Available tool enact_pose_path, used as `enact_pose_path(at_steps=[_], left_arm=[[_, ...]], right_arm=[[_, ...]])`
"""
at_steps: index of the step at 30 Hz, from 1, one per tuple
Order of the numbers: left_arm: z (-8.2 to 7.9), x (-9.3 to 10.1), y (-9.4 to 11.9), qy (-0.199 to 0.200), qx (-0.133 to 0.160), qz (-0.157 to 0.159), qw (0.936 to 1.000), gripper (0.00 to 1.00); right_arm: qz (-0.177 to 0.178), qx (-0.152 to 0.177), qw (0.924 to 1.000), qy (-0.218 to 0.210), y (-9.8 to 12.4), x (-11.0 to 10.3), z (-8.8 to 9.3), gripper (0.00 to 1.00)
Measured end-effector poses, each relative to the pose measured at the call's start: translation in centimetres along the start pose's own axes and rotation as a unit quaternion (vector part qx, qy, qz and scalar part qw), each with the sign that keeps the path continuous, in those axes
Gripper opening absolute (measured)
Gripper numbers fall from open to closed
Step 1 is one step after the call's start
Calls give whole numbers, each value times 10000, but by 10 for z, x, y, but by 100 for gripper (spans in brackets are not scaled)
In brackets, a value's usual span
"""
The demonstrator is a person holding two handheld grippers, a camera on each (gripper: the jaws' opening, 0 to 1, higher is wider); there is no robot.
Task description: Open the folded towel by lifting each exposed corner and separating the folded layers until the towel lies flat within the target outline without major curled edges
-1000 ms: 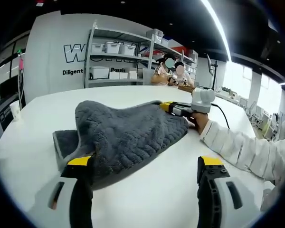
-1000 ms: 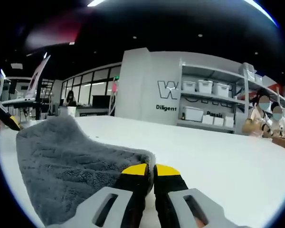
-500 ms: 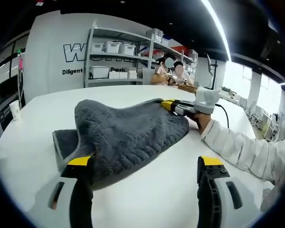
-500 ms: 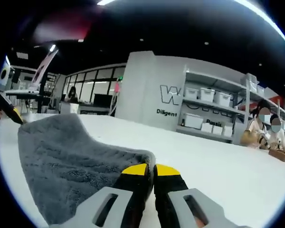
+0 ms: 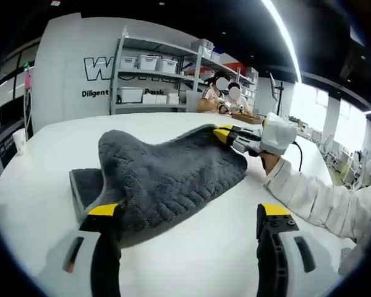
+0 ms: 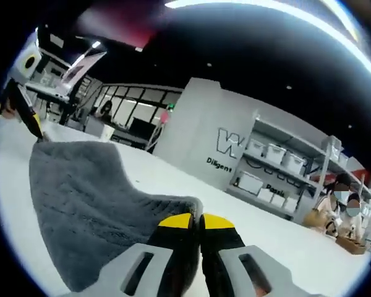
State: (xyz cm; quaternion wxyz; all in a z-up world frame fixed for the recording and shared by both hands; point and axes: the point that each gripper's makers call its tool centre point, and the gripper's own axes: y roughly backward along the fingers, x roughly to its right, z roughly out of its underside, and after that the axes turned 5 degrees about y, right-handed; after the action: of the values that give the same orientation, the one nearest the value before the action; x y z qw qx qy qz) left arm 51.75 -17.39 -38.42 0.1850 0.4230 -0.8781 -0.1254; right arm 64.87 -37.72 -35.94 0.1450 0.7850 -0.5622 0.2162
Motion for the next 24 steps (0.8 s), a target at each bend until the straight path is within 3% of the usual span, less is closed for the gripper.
enact_pose_path(at_steps=[11, 24], left_arm=[[-1, -2, 1, 34, 26, -5, 10000, 89], [-1, -3, 2, 52, 44, -19, 10000, 89]], right_arm=[[161, 133, 9990, 399, 11, -3, -13, 0], [-52, 331, 9968, 727, 29, -25, -29, 0]])
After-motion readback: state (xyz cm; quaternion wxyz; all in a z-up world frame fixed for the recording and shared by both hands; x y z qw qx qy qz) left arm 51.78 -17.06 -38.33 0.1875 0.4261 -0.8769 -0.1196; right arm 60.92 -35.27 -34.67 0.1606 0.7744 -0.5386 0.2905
